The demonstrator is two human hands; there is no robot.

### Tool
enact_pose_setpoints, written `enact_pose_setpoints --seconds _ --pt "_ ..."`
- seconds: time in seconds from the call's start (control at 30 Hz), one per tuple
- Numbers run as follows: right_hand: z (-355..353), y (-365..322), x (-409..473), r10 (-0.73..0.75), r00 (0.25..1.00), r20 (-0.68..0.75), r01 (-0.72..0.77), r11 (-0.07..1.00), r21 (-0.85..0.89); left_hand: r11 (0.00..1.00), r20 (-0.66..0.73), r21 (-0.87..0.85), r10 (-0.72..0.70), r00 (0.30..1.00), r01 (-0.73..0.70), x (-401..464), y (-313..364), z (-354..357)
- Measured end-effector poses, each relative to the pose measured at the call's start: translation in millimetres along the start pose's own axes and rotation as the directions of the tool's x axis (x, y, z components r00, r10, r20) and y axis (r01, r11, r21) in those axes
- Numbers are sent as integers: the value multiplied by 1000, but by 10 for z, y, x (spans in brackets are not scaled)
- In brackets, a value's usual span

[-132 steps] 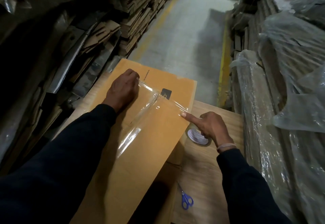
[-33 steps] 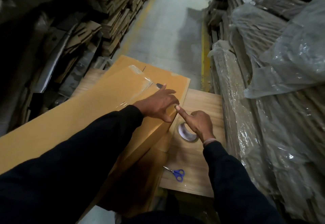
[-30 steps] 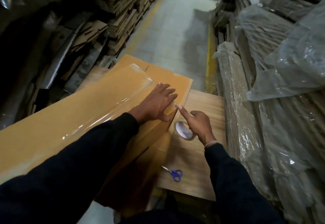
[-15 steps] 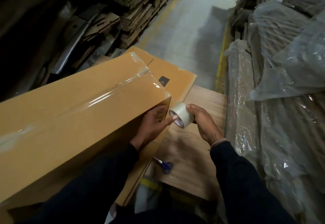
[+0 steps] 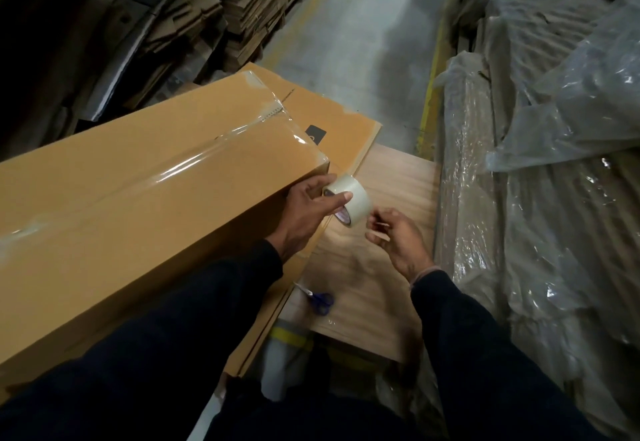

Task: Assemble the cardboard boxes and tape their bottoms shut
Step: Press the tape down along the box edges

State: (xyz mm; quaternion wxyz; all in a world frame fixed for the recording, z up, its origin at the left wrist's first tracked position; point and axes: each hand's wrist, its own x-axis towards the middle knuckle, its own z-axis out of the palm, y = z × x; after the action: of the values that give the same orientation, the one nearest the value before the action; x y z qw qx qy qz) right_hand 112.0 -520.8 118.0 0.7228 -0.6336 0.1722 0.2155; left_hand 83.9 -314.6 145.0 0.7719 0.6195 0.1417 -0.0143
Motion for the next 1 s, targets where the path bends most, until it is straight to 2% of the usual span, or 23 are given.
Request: enact_pose_setpoints --seconds 0.1,0.17,0.23,0.27,0.33,0.43,0.53,0.6,0.67,0.73,0.8,0.83,0.9,1.0 --pt "-112 434 -66 36 999 12 -31 947 -320 1000 14 -22 -3 1000 3 -29 23 -1" --pt "-120 644 -147 56 996 69 -13 859 -511 1000 30 -24 -8 1000 9 -36 26 -5" --pt "-69 804 -240 55 988 142 48 773 -632 999 34 -33 -15 999 16 -33 24 -13" --pt "-29 886 -270 49 981 189 100 704 -703 999 30 -36 -18 999 19 -30 22 -17" --pt "66 1076 -269 64 959 275 208 498 -842 999 25 -37 -18 1000 19 -25 18 -18" --pt "176 1355 -223 119 953 279 242 254 -936 999 26 -42 -14 1000 15 -27 16 -10" --pt "239 1530 -250 10 956 294 288 167 -943 998 22 -56 -23 999 24 -9 3 -13" --pt "241 1581 -271 -26 966 259 259 185 -948 997 21 -73 -34 999 36 -6 8 -14" --pt "198 1572 -249 -52 982 182 190 271 -944 995 29 -88 -41 999 44 -10 12 -17" --pt "160 1465 -248 -51 997 50 69 486 -871 995 33 -91 -40 999 42 -30 26 -12" --pt "111 1299 -252 17 996 -88 -70 765 -641 995 39 -90 -35 999 38 -38 35 -11" --pt "96 1196 -246 53 988 -146 -121 852 -509 995 44 -88 -33 998 37 -35 37 -14" --pt "34 997 -173 79 971 -227 -157 923 -352 995 55 -96 -30 998 35 -37 49 -8" --pt "-45 633 4 43 975 -216 -90 973 -212 992 54 -119 -35 998 41 -30 49 7"
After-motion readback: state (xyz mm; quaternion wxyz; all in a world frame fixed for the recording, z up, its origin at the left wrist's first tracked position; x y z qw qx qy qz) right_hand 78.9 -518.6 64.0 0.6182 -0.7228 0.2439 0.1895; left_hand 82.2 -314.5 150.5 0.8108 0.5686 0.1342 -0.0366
